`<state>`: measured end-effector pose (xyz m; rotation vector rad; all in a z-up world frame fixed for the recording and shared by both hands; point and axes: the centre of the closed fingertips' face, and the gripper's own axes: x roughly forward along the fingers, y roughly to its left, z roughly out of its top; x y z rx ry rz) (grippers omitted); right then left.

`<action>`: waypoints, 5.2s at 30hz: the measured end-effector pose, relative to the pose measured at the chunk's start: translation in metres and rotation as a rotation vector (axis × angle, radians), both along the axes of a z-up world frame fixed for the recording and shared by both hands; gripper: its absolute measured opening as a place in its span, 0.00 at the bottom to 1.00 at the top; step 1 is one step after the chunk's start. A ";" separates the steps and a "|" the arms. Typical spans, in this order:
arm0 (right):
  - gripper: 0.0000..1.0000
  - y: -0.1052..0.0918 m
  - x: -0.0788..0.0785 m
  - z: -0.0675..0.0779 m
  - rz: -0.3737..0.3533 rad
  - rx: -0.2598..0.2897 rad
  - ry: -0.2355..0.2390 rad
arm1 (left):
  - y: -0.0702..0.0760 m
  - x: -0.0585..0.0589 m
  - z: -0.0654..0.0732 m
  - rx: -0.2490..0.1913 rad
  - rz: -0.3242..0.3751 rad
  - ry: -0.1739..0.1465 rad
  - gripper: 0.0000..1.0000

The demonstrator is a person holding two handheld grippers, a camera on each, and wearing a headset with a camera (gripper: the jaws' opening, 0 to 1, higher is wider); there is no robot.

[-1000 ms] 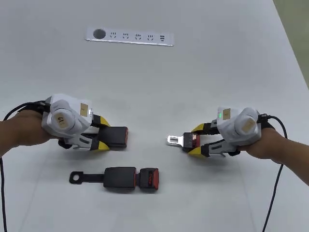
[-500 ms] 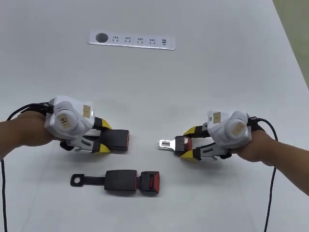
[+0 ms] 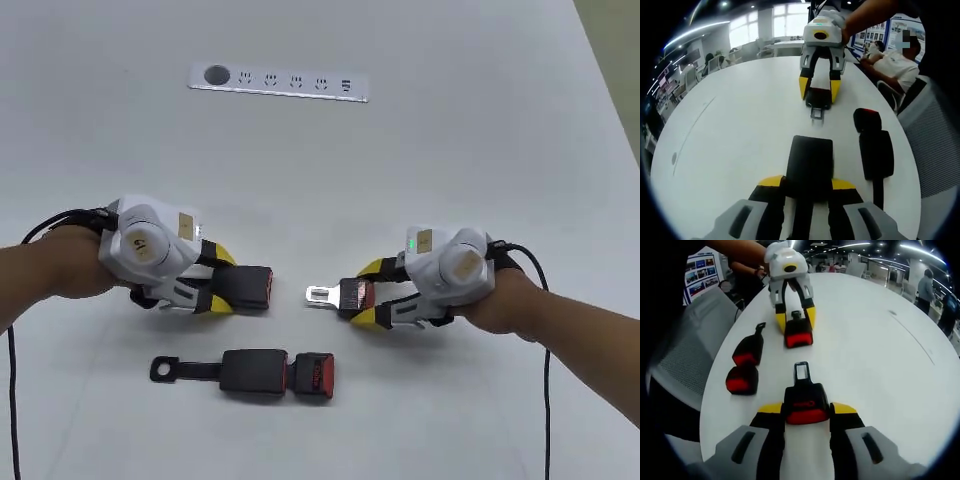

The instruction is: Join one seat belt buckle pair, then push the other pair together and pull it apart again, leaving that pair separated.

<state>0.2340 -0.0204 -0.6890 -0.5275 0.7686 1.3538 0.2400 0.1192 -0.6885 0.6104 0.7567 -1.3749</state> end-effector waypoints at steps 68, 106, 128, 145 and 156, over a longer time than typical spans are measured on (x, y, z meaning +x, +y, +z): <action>0.32 0.076 0.008 -0.002 0.020 0.027 0.015 | -0.008 0.000 -0.003 0.021 -0.046 0.017 0.33; 0.33 0.078 0.007 -0.002 0.038 -0.013 0.000 | -0.008 -0.001 0.001 0.036 -0.107 0.015 0.34; 0.33 0.064 0.007 -0.002 0.023 -0.007 0.003 | -0.006 -0.002 0.000 0.045 -0.126 0.016 0.34; 0.33 0.034 0.005 0.001 0.014 0.005 0.000 | -0.006 -0.001 -0.001 0.055 -0.117 0.017 0.34; 0.33 0.018 0.006 0.000 0.004 0.015 -0.001 | -0.005 0.000 -0.002 0.056 -0.117 0.018 0.34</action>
